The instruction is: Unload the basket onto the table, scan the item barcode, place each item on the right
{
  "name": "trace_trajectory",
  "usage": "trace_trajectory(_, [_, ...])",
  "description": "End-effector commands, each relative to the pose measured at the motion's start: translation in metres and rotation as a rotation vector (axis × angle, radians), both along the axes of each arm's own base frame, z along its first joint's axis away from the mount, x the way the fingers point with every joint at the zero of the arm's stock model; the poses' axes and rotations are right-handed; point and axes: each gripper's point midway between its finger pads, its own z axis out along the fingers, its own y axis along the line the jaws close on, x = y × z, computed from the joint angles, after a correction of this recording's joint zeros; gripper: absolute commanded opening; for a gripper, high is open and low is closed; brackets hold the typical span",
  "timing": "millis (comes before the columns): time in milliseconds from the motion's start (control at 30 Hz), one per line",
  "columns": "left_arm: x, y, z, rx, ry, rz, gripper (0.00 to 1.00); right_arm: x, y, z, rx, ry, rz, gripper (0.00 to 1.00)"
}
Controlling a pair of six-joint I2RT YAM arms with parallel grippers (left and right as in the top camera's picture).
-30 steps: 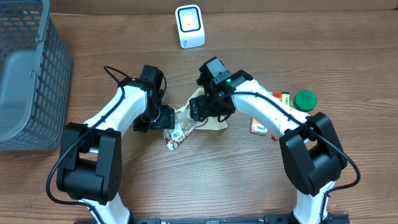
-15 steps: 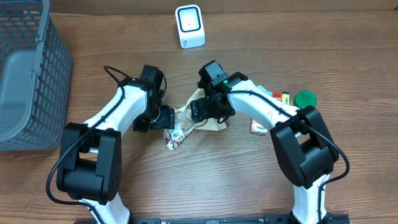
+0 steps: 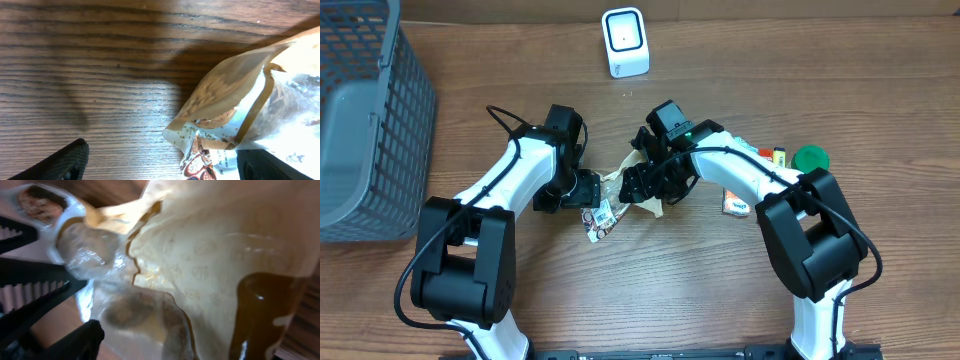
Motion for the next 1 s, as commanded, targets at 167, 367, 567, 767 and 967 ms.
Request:
trace_trajectory(167, [0.003, 0.021, -0.01, 0.104, -0.003, 0.037, 0.82, -0.01, 0.009, 0.018, 0.206, 0.112, 0.032, 0.71])
trace_trajectory(367, [0.003, 0.021, -0.01, 0.107, -0.004, 0.037, 0.82, -0.008, 0.009, 0.02, 0.229, 0.101, 0.044, 0.69])
trace_trajectory(567, [0.004, 0.021, -0.01, 0.106, -0.006, 0.037, 0.82, -0.006, 0.011, 0.015, 0.242, 0.077, 0.046, 0.68])
trace_trajectory(767, [0.004, 0.021, -0.01, 0.106, -0.006, 0.037, 0.82, -0.005, 0.011, 0.008, 0.255, 0.05, 0.047, 0.61])
trace_trajectory(967, [0.004, 0.021, -0.01, 0.106, -0.008, 0.037, 0.82, -0.003, 0.014, 0.008, 0.262, 0.038, 0.052, 0.47])
